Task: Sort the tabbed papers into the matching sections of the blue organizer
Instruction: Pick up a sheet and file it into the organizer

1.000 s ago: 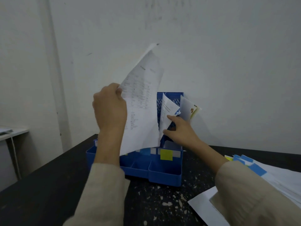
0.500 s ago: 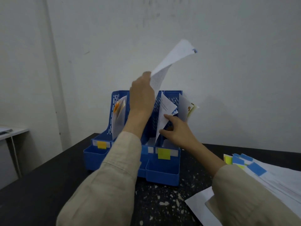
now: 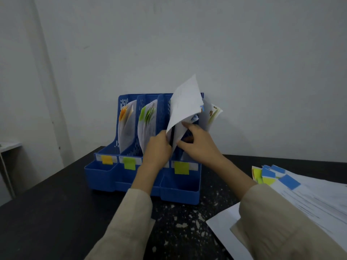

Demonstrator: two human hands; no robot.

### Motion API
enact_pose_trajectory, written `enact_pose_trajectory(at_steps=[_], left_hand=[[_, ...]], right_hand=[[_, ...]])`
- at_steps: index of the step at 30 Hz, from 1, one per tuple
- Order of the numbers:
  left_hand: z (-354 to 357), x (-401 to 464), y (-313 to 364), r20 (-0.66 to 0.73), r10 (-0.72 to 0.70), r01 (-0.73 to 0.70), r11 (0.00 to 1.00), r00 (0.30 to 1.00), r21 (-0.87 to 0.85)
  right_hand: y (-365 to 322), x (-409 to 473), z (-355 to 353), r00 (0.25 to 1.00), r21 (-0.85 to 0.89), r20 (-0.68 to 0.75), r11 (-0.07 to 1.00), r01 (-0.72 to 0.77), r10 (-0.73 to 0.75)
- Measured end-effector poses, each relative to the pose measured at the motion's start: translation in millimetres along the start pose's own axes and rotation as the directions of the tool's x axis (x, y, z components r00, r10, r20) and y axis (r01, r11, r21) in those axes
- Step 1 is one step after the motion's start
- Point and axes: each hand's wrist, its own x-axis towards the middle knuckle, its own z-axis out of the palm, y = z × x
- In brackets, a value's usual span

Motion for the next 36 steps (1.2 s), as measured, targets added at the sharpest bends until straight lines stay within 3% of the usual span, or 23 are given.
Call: enact_pose_trajectory(at_steps=[4,9,14,18,21,24,29,33,36], left_hand=[[-6.5,-7.9,-4.2,0.097,-0.107,0.088,0.98,0.99,0.181],[-21.8,-4.7,-7.8,0.104,-0.166,0.156,0.983,0.981,0.099],[-22.4,-6.9,-16.9,-0.101,-0.237,0.242,0.969,0.966,0.041],[-22.6,-2.2,-15.6,-0.371,-0.127,0.135,0.991,0.92,-0.004],[-23.4,0.7,-15.2,-0.428,-0.094,0.095,0.995,0.899,-0.019],[-20.1,-0.9,-14.0,-0.344,-0.122,0.149,0.987,0.931,0.053],[2.2,-5.1,-16.9,0.0,-0.156,0.154,0.972,0.988,0.18],[11.1,-7.5,-14.0,0.173,-0.127,0.117,0.991,0.977,0.063],[6.2,-6.6,-10.8,0.2,-0.114,0.117,0.993,0.973,-0.004]], right_hand=[[-0.9,-0.9,1.6,1.0,-0.027,-0.005,1.0,0.002,-0.003],[-1.6,-0.9,2.1,1.0,0.003,0.008,1.0,0.01,-0.01],[-0.9,-4.1,2.9,1.0,0.024,-0.007,1.0,0.005,-0.005],[-2.4,-3.9,4.3,1.0,0.019,-0.017,1.0,0.019,-0.019],[-2.9,-4.0,4.2,1.0,0.01,-0.013,1.0,0.015,-0.015],[-1.2,-4.5,3.9,1.0,-0.001,-0.022,1.0,0.01,-0.01],[-0.8,-5.5,5.1,0.999,0.025,-0.037,1.0,0.016,-0.015],[0.3,-5.7,5.3,0.999,0.036,-0.038,0.999,0.01,-0.008],[0.7,-6.2,5.2,0.999,0.058,-0.036,0.998,0.01,-0.007]])
